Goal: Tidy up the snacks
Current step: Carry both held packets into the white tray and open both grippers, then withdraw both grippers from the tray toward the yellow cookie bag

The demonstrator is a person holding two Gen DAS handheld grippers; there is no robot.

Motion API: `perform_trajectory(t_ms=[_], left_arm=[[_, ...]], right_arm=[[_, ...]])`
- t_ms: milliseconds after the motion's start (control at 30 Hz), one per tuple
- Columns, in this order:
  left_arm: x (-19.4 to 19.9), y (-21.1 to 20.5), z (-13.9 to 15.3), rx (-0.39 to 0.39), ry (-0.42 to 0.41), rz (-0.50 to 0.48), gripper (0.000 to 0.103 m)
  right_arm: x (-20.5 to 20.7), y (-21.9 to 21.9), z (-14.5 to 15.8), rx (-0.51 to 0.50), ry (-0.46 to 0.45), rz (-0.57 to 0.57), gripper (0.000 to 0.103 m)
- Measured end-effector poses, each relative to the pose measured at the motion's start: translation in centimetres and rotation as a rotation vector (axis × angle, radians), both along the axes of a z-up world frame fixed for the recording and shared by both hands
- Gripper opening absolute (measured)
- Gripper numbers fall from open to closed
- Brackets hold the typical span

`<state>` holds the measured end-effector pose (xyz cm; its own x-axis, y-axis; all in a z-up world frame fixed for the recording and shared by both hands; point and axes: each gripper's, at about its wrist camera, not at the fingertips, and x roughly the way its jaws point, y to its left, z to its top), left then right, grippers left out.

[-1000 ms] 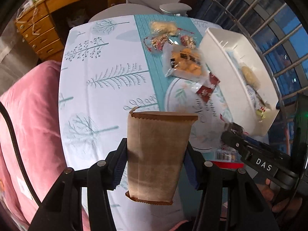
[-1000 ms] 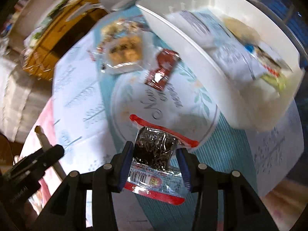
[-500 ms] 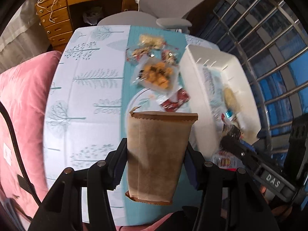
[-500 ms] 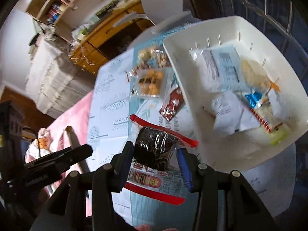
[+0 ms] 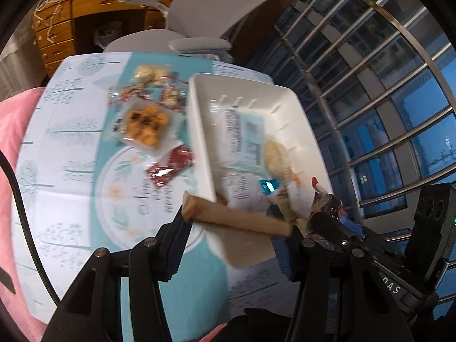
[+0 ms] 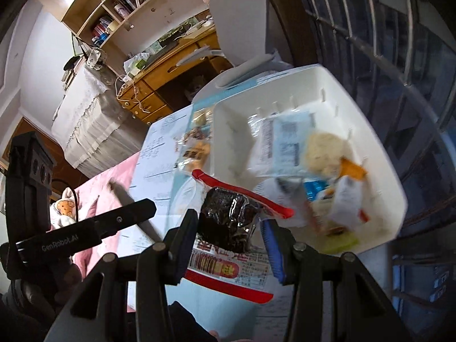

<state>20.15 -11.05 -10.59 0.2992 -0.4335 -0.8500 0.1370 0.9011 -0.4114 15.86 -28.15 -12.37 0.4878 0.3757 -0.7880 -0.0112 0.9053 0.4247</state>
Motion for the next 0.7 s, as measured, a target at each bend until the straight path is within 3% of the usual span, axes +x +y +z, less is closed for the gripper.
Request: perform_trajectory(t_ms=[100, 467, 700], left_arm=[[0.0, -1.8, 0.3, -0.046, -0.032, -0.021, 0.043], [0.4, -5.4, -1.2, -0.098, 0.003, -0.037, 0.043], [0.2, -5.4, -1.5, -0.075, 0.018, -0.04, 0.05]], right_arm=[[-0.2, -2.1, 0.2, -0.027, -0.001, -0.023, 0.046], [-0.3, -6.5, -0.5, -0.058, 0.031, -0.101, 0.047], [-0.5, -6.8, -1.1, -0.041, 0.055, -0.11, 0.051]])
